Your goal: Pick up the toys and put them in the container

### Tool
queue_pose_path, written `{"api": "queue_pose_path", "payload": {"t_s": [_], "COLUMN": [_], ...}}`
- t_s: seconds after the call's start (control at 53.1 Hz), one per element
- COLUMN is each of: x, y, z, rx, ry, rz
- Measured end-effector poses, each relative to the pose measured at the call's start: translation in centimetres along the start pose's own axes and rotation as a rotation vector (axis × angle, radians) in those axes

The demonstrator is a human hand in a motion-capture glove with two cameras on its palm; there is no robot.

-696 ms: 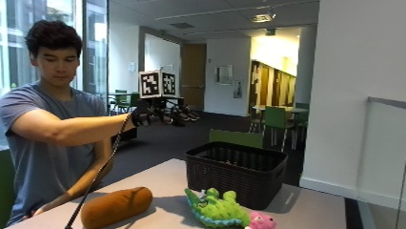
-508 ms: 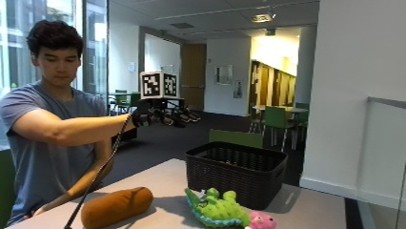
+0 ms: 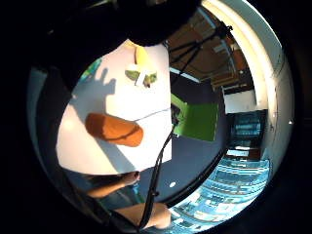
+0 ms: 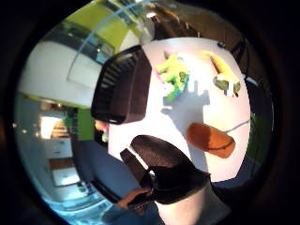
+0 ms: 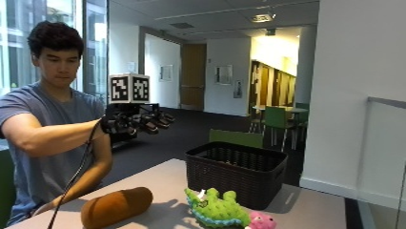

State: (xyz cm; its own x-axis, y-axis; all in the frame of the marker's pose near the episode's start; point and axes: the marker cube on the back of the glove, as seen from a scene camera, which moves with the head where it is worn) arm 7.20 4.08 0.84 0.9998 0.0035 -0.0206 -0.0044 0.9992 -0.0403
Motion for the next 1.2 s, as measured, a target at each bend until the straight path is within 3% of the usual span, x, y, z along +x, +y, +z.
{"api": "queue_pose_path", "payload": {"t_s": [0.32, 0.809, 1.205], "x": [5.4, 5.7, 4.4], "y": [3.7, 6.4, 6.8], "z": [7.3, 20.6, 21.4], "rx": [-0.085, -0.258, -0.235], "ry": [-0.017, -0.002, -0.039], "rz": [-0.062, -0.127, -0.144]}}
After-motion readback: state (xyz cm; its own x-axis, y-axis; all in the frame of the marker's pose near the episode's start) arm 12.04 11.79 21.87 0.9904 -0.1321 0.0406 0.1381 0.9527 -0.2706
